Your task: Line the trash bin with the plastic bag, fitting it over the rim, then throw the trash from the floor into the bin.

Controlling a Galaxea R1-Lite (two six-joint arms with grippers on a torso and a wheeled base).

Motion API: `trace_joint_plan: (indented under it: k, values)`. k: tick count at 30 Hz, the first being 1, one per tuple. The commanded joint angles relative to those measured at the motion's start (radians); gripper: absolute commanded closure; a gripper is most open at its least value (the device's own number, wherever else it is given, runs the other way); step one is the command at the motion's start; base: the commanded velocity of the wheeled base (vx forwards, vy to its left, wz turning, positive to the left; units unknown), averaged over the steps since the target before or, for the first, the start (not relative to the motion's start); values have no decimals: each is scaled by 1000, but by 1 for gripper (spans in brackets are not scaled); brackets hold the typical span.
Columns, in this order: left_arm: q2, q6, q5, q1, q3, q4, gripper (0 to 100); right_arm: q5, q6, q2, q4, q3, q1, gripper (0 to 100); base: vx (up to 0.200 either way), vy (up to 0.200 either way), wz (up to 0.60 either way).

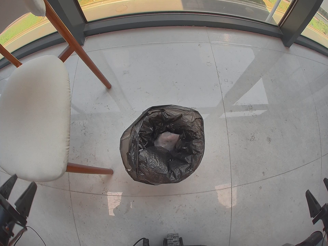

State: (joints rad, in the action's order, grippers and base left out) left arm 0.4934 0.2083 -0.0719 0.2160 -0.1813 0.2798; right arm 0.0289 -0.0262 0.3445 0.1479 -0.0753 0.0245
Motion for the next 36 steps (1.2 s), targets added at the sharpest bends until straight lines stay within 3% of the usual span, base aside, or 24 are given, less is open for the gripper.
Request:
trace_joint_plan:
  k: [1,2,7,11,14,17,18,20,24,30,34,36]
  values:
    - [-404,-24,-42,-50,180,-221,0,-46,51,-340,-148,75,-26,0,0,0,0]
    - [-404,-64,-42,-50,178,-225,0,-46,49,-340,-148,75,-26,0,0,0,0]
    - [-404,-89,-12,-50,178,-226,0,-30,58,-341,-148,75,-26,0,0,0,0]
    - [-404,-191,135,-50,177,-234,0,-9,49,-341,-149,75,-26,0,0,0,0]
    - [-404,-214,179,-49,167,-264,0,-6,55,-341,-148,75,-24,0,0,0,0]
    - [-406,-207,170,-50,169,-260,0,-4,60,-341,-148,75,-26,0,0,0,0]
    - [-404,-204,84,-52,177,-266,0,-15,55,-341,-146,75,-24,0,0,0,0]
    - [-404,-185,18,-56,177,-297,0,-27,46,-341,-148,75,-24,0,0,0,0]
    - [-404,-179,40,-70,177,-292,0,-55,-1,-343,-149,75,-23,0,0,0,0]
    - [-406,-170,44,-79,177,-292,0,-41,45,-334,-151,74,-24,0,0,0,0]
    - [-411,-184,50,-329,177,-291,0,-9,55,-341,-149,75,-23,0,0,0,0]
    - [-415,-188,54,-339,177,-291,0,-27,-3,-334,-148,75,-26,0,0,0,0]
